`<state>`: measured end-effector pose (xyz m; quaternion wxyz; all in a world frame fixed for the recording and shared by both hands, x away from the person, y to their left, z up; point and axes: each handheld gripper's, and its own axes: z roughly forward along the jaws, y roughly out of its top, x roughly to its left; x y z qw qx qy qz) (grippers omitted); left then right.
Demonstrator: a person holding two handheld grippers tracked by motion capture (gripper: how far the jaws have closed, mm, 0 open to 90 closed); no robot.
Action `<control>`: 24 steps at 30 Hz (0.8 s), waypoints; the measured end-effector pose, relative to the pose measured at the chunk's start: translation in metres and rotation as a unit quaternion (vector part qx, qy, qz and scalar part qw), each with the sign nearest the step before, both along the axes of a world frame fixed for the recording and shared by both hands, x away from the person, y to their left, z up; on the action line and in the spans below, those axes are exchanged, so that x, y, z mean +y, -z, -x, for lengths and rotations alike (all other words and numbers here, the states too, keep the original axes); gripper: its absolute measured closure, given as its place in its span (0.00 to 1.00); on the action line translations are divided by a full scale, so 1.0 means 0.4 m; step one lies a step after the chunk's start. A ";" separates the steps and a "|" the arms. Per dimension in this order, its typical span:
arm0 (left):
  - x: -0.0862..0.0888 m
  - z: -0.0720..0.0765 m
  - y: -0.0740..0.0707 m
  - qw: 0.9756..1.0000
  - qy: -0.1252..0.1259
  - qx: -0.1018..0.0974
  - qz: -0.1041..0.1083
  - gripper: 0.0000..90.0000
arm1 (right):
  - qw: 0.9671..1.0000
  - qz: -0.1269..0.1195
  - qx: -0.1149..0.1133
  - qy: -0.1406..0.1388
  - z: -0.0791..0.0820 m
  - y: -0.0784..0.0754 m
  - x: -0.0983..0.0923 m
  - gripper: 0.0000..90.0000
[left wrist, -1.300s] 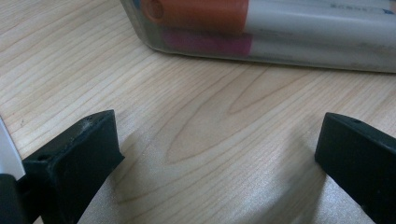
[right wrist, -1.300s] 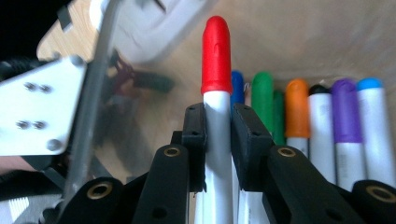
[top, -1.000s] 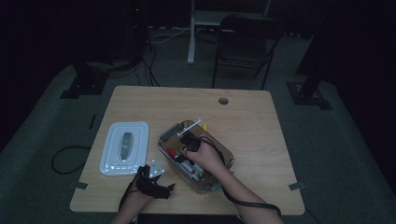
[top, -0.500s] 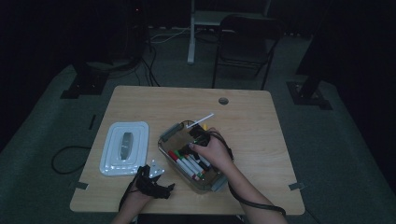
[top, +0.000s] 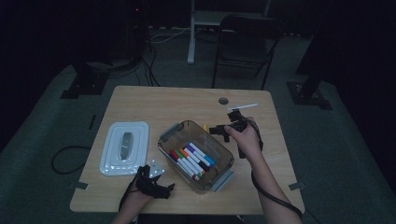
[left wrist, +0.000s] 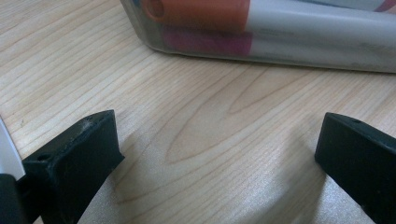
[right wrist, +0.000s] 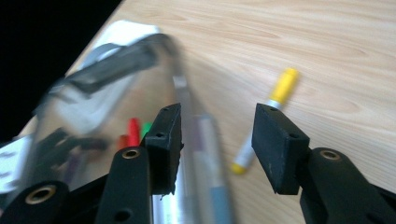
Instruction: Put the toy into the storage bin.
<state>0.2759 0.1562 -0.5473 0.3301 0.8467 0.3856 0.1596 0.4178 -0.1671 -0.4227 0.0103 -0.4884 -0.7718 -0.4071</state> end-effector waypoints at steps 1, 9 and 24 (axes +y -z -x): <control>0.000 0.000 0.000 1.000 0.000 0.000 0.000 0.01 | 1.000 0.004 0.005 0.005 -0.008 0.014 -0.008 0.58; 0.000 0.000 0.000 1.000 0.001 0.001 -0.001 0.01 | 0.999 0.012 0.025 0.041 -0.078 0.131 -0.021 0.59; 0.001 0.001 0.000 1.000 0.000 0.000 -0.001 0.01 | 0.995 0.086 0.053 0.014 -0.161 0.230 0.083 0.59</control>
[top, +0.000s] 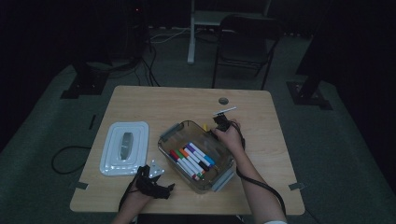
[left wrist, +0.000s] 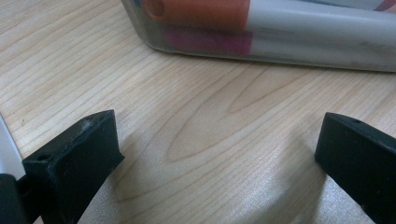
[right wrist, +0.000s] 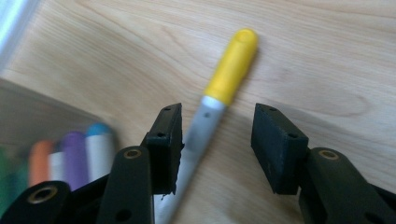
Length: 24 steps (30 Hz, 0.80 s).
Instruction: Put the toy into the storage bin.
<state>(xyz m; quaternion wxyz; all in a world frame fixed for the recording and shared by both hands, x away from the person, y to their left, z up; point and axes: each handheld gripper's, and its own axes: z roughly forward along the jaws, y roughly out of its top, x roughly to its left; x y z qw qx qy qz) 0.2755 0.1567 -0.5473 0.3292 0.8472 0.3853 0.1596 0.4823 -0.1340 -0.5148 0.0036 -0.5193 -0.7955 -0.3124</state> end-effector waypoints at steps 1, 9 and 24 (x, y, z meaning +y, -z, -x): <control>0.000 0.000 0.000 1.000 0.000 0.000 0.000 0.01 | 1.000 0.005 -0.002 0.003 -0.001 0.002 -0.001 0.59; 0.000 0.000 0.000 1.000 0.000 0.000 0.000 0.01 | 1.000 0.004 0.014 0.014 -0.002 0.010 -0.022 0.60; 0.000 0.000 0.000 1.000 0.000 0.000 0.000 0.01 | 0.999 -0.029 0.024 -0.009 -0.028 0.004 0.008 0.54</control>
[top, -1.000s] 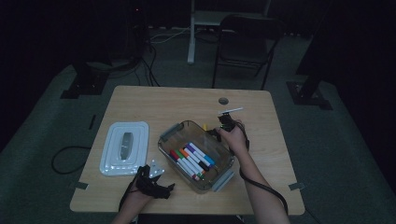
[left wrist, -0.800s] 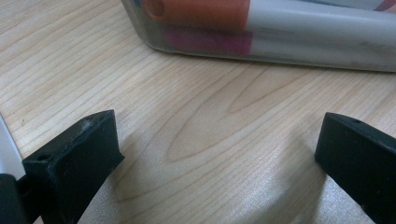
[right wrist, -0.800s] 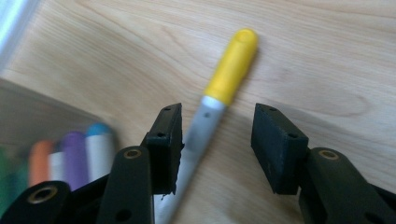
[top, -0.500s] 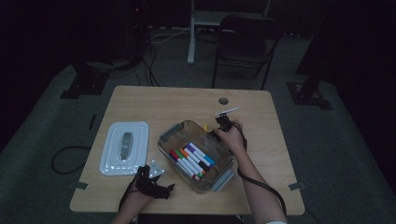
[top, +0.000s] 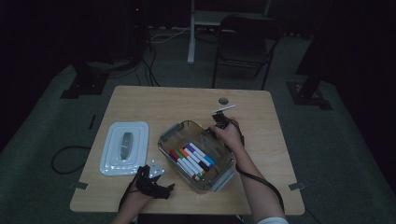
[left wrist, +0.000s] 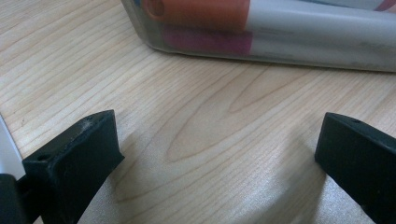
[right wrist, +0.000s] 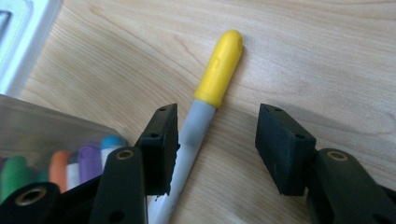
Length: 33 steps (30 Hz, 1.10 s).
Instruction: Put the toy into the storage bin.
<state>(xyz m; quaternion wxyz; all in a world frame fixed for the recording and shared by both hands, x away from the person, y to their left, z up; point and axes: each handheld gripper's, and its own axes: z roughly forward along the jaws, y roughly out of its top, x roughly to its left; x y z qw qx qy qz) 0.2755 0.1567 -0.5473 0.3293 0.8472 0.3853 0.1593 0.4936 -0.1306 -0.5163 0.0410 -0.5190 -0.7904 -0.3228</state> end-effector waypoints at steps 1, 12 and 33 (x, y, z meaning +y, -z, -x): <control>0.000 0.000 0.000 1.000 0.000 0.000 0.000 0.01 | 1.000 0.003 0.001 -0.001 -0.001 0.002 0.001 0.54; 0.000 0.000 0.000 1.000 0.000 0.000 0.000 0.01 | 0.999 0.042 -0.012 -0.017 -0.012 0.005 0.030 0.56; 0.000 0.000 0.000 1.000 0.000 0.000 0.000 0.01 | 0.993 0.111 -0.028 0.037 0.057 -0.001 -0.111 0.84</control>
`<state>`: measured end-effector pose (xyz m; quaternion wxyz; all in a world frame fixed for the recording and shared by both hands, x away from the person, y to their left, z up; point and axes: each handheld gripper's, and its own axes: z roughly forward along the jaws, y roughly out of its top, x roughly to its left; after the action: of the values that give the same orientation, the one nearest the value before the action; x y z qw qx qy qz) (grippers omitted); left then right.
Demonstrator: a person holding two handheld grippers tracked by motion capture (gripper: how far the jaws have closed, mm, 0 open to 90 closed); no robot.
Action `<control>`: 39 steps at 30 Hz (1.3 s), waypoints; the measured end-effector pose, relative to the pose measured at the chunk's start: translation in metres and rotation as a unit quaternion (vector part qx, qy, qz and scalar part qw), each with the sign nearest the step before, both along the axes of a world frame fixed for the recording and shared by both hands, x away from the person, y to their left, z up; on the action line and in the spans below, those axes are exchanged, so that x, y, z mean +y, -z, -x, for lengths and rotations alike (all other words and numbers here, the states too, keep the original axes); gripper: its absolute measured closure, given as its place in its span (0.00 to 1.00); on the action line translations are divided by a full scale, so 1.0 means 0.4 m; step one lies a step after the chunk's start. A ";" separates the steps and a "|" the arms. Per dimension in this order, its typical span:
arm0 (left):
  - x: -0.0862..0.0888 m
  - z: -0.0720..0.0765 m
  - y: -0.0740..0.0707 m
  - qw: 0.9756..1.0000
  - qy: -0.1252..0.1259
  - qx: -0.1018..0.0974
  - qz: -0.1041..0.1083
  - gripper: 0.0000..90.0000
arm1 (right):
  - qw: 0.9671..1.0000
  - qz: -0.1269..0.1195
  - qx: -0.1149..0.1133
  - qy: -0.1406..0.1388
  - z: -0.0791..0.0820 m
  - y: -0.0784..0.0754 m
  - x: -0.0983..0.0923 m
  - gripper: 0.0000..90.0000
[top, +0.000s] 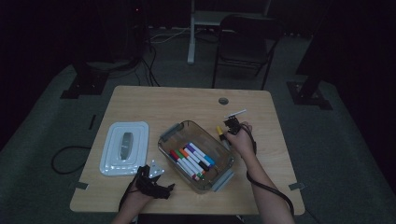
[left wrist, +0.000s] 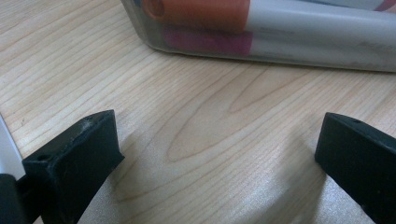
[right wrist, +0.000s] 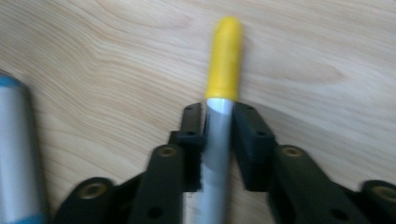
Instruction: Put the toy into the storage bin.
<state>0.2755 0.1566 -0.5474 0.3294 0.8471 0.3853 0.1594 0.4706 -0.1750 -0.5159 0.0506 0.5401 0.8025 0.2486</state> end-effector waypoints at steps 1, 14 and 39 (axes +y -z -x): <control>0.000 0.000 0.000 1.000 0.000 0.000 0.000 0.01 | 1.000 0.002 0.000 0.004 0.002 0.000 -0.005 0.84; 0.000 0.000 0.000 1.000 0.000 0.000 0.000 0.01 | 0.997 -0.061 0.009 0.035 0.037 -0.092 -0.088 0.85; 0.000 0.000 0.000 1.000 -0.001 -0.001 0.001 0.01 | 0.987 -0.122 -0.059 -0.081 0.156 -0.320 0.002 0.85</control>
<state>0.2756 0.1565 -0.5475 0.3305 0.8462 0.3862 0.1598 0.4080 -0.1742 -0.3878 0.0108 0.4601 0.8028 0.3792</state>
